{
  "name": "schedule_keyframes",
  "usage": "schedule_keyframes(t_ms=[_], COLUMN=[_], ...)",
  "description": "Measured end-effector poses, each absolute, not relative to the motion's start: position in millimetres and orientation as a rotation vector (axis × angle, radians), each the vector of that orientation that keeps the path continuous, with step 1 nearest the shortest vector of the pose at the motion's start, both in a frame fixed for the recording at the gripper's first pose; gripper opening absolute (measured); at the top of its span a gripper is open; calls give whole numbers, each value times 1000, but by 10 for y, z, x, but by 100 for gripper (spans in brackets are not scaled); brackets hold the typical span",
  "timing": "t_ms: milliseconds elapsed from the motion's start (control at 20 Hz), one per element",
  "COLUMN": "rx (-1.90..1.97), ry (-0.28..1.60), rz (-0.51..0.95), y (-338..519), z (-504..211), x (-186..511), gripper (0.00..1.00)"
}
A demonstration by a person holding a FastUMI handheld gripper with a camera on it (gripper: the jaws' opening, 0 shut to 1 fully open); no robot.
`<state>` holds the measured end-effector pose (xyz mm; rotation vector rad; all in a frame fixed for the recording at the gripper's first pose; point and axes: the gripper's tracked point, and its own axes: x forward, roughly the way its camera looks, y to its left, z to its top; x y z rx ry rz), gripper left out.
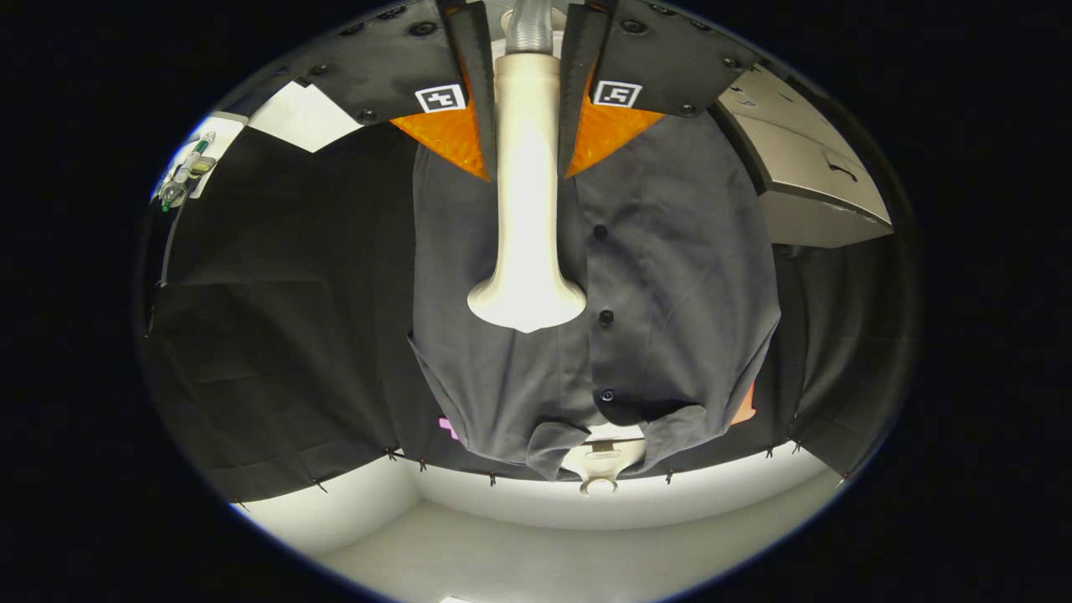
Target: Iron the clothes twice with a garment steamer, once on the left side and once on the right side.
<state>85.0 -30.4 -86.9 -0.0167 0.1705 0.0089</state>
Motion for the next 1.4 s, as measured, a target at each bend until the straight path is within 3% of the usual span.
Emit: schedule_keyframes(t_ms=[1400], rx=[-10], ry=[388], rz=[-51], y=[-561], z=[-2014], x=[392], gripper=[42])
